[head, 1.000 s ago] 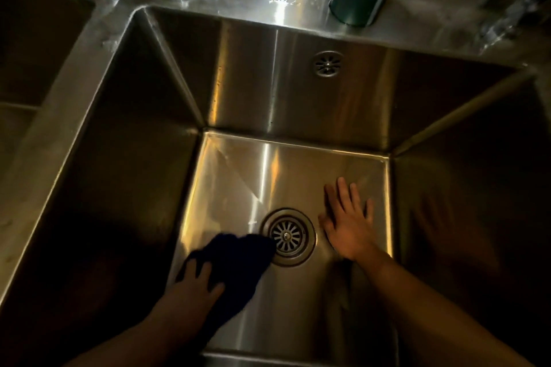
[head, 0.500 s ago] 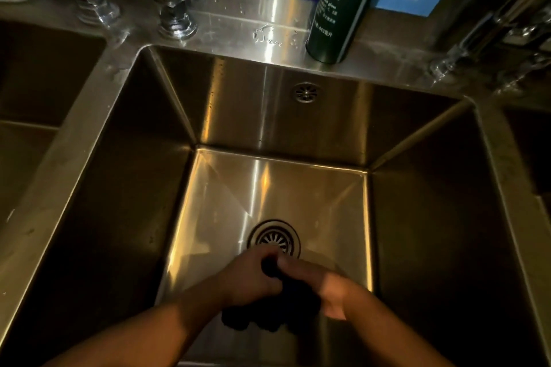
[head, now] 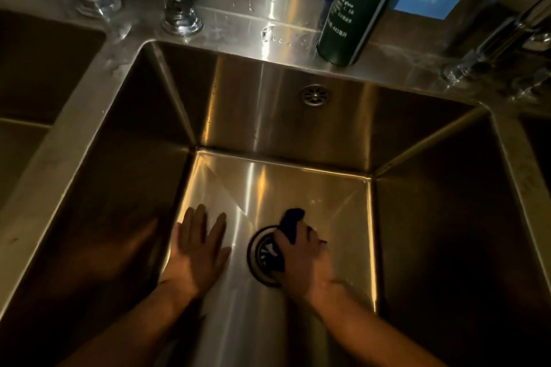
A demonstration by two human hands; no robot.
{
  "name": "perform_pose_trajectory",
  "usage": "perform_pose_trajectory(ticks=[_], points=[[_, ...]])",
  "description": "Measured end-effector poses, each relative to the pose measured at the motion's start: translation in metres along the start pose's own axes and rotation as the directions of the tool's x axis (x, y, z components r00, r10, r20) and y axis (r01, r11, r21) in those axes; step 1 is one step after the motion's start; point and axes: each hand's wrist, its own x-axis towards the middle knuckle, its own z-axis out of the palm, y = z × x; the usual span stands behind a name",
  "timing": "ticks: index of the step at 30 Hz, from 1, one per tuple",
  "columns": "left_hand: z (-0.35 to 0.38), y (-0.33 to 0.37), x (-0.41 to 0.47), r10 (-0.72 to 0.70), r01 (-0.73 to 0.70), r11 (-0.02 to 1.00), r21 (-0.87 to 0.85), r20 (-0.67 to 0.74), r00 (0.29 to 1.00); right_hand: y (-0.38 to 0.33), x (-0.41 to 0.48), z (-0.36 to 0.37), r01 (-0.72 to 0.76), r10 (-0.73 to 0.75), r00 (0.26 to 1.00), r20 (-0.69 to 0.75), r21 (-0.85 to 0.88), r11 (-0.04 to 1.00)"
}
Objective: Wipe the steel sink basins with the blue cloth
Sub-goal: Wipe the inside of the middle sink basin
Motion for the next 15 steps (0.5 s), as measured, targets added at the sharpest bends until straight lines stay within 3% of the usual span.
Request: perform_pose_trajectory(ticks=[4, 9, 11, 15], points=[[0.030, -0.013, -0.005, 0.019, -0.024, 0.995, 0.092, 0.053, 0.998, -0.022, 0.015, 0.041, 0.080, -0.080, 0.997, 0.003, -0.179, 0.981], [0.043, -0.020, -0.002, 0.046, -0.050, 0.992, 0.118, 0.034, 0.998, -0.026, 0.014, 0.056, 0.090, -0.119, 0.986, -0.113, -0.235, 0.968], [0.044, -0.022, -0.001, 0.046, -0.050, 0.993, 0.107, 0.043, 0.998, -0.031, 0.014, 0.057, 0.064, -0.094, 0.983, -0.156, -0.184, 0.981], [0.043, -0.021, 0.000, 0.047, -0.054, 0.990, 0.132, 0.059, 0.997, -0.042, 0.024, 0.058, -0.015, 0.039, 0.983, -0.178, 0.135, 0.991]])
